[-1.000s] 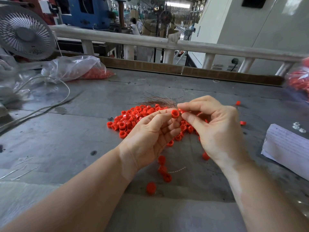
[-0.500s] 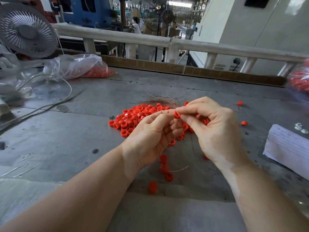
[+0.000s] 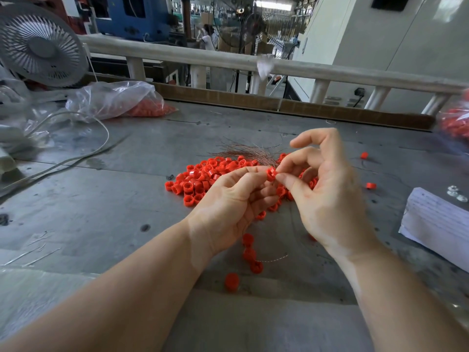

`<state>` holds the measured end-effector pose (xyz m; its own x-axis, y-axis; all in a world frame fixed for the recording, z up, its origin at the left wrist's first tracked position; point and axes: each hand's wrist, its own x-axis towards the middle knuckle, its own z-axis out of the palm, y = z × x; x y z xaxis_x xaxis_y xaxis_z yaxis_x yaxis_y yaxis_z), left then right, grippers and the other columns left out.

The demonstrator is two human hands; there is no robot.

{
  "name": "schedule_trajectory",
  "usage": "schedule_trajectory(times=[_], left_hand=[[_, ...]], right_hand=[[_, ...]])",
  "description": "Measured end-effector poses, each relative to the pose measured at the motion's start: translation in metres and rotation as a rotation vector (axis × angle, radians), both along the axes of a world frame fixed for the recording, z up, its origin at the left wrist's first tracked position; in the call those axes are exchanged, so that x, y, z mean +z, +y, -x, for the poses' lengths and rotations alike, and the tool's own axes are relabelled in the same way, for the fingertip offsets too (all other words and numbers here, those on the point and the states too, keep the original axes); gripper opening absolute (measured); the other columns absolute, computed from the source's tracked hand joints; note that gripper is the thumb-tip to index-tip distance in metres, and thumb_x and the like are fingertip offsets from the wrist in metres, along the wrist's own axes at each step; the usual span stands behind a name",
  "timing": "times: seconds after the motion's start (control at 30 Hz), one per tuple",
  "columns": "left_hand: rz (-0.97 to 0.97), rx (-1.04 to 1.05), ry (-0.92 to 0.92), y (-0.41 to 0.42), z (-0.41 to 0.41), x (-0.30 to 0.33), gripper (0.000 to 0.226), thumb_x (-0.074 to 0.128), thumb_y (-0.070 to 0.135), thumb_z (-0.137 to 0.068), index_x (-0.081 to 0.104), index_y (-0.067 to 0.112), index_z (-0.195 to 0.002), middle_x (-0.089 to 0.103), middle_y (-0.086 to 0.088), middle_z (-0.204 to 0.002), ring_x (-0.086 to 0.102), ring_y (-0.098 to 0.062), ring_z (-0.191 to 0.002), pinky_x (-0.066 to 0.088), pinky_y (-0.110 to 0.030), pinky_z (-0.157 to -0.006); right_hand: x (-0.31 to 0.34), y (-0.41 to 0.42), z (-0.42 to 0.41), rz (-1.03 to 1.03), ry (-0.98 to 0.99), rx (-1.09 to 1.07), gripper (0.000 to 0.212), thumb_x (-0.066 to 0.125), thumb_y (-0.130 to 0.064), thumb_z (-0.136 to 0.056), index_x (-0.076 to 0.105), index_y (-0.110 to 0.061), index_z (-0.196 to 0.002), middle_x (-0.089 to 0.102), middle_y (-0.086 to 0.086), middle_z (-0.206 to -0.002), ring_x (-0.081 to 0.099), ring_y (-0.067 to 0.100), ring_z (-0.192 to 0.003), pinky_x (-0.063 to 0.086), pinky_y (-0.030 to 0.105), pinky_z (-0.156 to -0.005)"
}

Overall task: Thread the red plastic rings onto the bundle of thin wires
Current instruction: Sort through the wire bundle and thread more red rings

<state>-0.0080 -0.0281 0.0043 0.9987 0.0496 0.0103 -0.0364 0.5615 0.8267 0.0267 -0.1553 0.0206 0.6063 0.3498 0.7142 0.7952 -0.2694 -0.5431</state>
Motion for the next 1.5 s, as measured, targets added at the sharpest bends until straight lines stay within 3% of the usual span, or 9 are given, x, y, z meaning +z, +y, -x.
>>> schedule_trajectory(times=[0.33, 0.9, 1.03, 1.23, 1.5], left_hand=[[-0.044, 0.020, -0.018, -0.0016, 0.0007, 0.0001, 0.014, 0.048, 0.003, -0.092, 0.061, 0.005, -0.087, 0.060, -0.003, -0.064, 0.058, -0.007, -0.057, 0.053, -0.015, -0.061], [-0.065, 0.080, -0.013, -0.0024, 0.0017, 0.0012, 0.012, 0.049, 0.001, -0.092, 0.060, 0.003, -0.088, 0.059, -0.004, -0.064, 0.056, -0.008, -0.056, 0.052, -0.016, -0.060], [-0.064, 0.083, -0.006, -0.0015, 0.0018, 0.0015, 0.013, 0.049, 0.001, -0.092, 0.060, 0.004, -0.087, 0.059, -0.005, -0.064, 0.056, -0.008, -0.057, 0.053, -0.016, -0.061], [-0.051, 0.079, 0.011, -0.0012, 0.0018, 0.0019, 0.013, 0.049, 0.001, -0.092, 0.060, 0.004, -0.087, 0.059, -0.004, -0.063, 0.056, -0.008, -0.057, 0.053, -0.015, -0.061], [-0.035, 0.092, 0.023, -0.0006, 0.0018, 0.0014, 0.014, 0.049, 0.001, -0.092, 0.061, 0.004, -0.085, 0.061, -0.003, -0.061, 0.058, -0.008, -0.056, 0.054, -0.017, -0.062]], right_hand=[[-0.0019, -0.0002, 0.0008, 0.105, -0.177, -0.055, 0.054, 0.070, 0.010, -0.074, 0.034, -0.020, -0.101, 0.063, -0.001, -0.072, 0.047, -0.013, -0.067, 0.034, 0.001, -0.071], [-0.0022, 0.0009, 0.0006, 0.072, -0.161, -0.053, 0.050, 0.071, 0.010, -0.074, 0.035, -0.017, -0.097, 0.061, 0.000, -0.069, 0.049, -0.009, -0.066, 0.036, 0.001, -0.069], [-0.0029, 0.0013, 0.0006, 0.092, -0.159, -0.065, 0.050, 0.071, 0.009, -0.075, 0.035, -0.019, -0.098, 0.062, 0.001, -0.071, 0.051, 0.002, -0.067, 0.037, 0.003, -0.070], [-0.0029, 0.0023, 0.0018, 0.125, -0.150, -0.095, 0.038, 0.070, 0.008, -0.076, 0.047, -0.010, -0.100, 0.062, 0.000, -0.073, 0.055, 0.005, -0.068, 0.040, 0.005, -0.071], [-0.0022, 0.0030, 0.0032, 0.134, -0.138, -0.125, 0.036, 0.071, 0.006, -0.077, 0.049, -0.008, -0.102, 0.065, -0.001, -0.074, 0.058, 0.007, -0.068, 0.044, 0.008, -0.071]])
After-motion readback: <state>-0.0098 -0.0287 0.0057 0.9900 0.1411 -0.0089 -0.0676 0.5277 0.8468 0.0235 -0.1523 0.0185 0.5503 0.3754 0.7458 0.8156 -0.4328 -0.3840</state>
